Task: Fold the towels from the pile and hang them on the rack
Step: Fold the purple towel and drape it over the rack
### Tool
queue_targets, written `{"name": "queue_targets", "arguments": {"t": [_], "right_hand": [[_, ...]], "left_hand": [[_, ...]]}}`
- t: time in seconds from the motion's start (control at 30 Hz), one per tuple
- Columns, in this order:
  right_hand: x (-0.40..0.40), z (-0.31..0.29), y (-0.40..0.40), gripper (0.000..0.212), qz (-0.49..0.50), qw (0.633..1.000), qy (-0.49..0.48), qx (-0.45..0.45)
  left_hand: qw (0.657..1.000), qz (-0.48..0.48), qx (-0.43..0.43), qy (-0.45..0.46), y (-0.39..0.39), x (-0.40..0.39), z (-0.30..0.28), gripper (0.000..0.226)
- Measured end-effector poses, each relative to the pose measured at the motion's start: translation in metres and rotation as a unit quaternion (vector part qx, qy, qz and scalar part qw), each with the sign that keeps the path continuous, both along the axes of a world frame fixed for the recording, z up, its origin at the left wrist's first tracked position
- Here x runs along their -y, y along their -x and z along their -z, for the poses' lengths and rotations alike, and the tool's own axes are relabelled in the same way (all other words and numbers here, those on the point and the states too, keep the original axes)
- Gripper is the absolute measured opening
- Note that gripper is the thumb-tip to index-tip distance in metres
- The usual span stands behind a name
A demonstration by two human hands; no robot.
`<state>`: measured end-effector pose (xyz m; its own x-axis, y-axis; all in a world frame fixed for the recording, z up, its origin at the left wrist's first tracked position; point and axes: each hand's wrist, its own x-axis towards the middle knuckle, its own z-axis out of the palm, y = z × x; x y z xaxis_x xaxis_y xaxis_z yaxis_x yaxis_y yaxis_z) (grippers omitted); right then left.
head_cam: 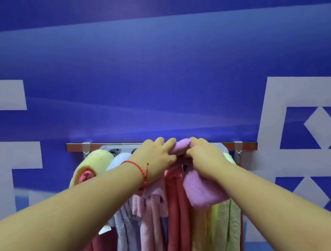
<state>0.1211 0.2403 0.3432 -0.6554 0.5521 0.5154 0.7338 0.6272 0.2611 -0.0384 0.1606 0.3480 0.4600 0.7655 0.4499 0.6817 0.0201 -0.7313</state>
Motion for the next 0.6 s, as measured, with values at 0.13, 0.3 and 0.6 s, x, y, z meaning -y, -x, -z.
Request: {"name": "queue_targets", "arguments": {"t": [0.13, 0.3, 0.6], "right_hand": [[-0.012, -0.002, 0.018, 0.033, 0.01, 0.999, 0.016, -0.036], [-0.025, 0.0, 0.043, 0.031, 0.044, 0.998, -0.033, -0.04], [-0.032, 0.018, 0.041, 0.029, 0.095, 0.995, -0.025, -0.011]], "left_hand": [[0.996, -0.085, -0.018, 0.023, -0.001, -0.016, -0.009, 0.026], [0.98, -0.192, 0.043, 0.035, -0.007, -0.035, -0.018, 0.037], [0.968, -0.236, 0.065, 0.051, -0.024, -0.053, -0.013, 0.039]]}}
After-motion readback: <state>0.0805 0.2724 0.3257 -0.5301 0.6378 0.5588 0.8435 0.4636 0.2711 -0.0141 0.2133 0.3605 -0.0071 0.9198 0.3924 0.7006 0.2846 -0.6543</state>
